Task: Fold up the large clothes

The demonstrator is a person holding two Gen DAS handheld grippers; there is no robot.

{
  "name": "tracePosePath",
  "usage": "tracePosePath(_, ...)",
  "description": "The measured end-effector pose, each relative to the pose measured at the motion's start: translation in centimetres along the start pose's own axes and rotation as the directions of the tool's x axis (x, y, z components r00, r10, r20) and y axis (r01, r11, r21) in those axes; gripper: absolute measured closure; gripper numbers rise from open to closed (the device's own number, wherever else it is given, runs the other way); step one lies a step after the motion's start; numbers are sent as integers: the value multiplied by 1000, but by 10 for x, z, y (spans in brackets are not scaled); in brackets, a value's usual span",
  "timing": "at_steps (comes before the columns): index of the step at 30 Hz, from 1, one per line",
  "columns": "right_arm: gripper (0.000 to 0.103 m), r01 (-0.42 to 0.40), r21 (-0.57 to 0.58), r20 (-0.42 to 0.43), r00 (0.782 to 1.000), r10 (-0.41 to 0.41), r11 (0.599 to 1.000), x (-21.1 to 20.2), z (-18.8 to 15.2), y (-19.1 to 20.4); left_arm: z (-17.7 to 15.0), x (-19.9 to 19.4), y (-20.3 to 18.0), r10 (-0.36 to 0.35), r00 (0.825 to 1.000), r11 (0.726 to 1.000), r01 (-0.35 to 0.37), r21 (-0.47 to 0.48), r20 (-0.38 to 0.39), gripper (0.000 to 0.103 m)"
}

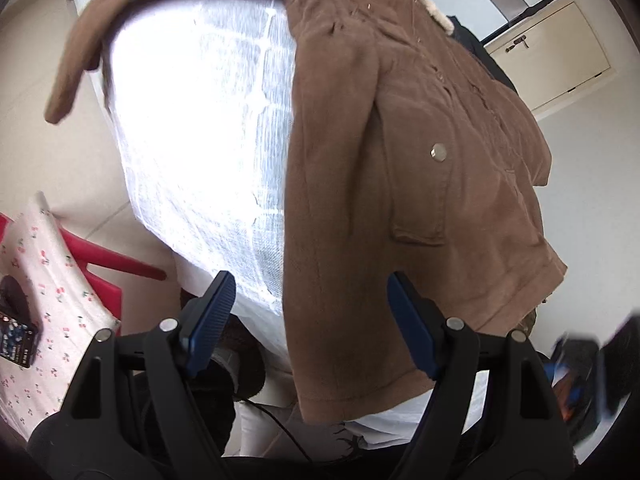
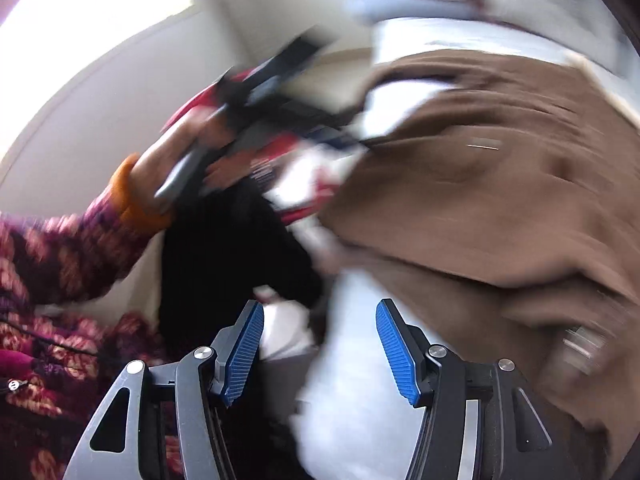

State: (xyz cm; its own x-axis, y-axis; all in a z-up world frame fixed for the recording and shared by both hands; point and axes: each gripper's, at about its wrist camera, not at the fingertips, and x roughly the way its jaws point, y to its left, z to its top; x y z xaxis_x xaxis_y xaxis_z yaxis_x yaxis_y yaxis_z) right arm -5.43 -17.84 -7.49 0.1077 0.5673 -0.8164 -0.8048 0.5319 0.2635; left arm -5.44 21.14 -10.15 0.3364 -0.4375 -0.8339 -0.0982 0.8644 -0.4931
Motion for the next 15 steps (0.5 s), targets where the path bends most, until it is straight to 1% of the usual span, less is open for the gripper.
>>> tracePosePath(1, 43, 48, 75, 33, 998, -50, 996, -20, -8, -22, -1, 4, 1, -7, 1000, 1000, 6, -6, -14, 25)
tracePosePath(2, 43, 90, 166, 67, 993, -102, 982, -41, -19, -47, -2, 10, 3, -18, 999, 1000, 17, -12, -33, 25)
tracePosePath(3, 43, 116, 227, 83, 987, -138, 967, -53, -21, -66, -3, 13, 5, -30, 998, 999, 29, -16, -48, 25)
tracePosePath(4, 42, 160, 342, 111, 971, -209, 926, -78, -36, -96, -4, 17, 6, -46, 997, 999, 45, -21, -63, 25)
tracePosePath(5, 42, 195, 427, 122, 955, -270, 883, -95, -49, -118, -7, 20, 7, -63, 995, 998, 61, -26, -74, 25)
tracePosePath(6, 41, 226, 508, 118, 938, -327, 831, -111, -64, -138, -9, 24, 8, -92, 992, 995, 89, -35, -92, 25)
tracePosePath(8, 41, 275, 631, 82, 906, -415, 725, -135, -92, -169, -14, 30, 9, -149, 981, 988, 144, -52, -124, 25)
tracePosePath(9, 41, 299, 696, 46, 889, -456, 653, -146, -111, -190, -16, 32, 9, -172, 975, 984, 166, -58, -141, 25)
tracePosePath(10, 41, 323, 745, 3, 874, -486, 584, -152, -128, -208, -19, 36, 8, -205, 965, 978, 197, -67, -165, 28)
tracePosePath(11, 41, 352, 790, -59, 859, -509, 503, -155, -147, -226, -22, 38, 7, -229, 956, 973, 219, -72, -183, 38)
tracePosePath(12, 41, 358, 815, -90, 856, -509, 457, -155, -157, -236, -26, 40, 5, -257, 945, 966, 246, -78, -204, 52)
tracePosePath(13, 41, 328, 860, -118, 872, -475, 390, -150, -177, -253, -27, 38, 3, -265, 943, 964, 254, -79, -204, 59)
tracePosePath(14, 42, 276, 891, -110, 902, -419, 360, -144, -190, -265, -27, 32, 0, -255, 947, 967, 245, -73, -193, 78)
tracePosePath(15, 53, 222, 912, -86, 926, -368, 346, -135, -195, -269, -29, 25, -3, -248, 951, 968, 239, -70, -183, 91)
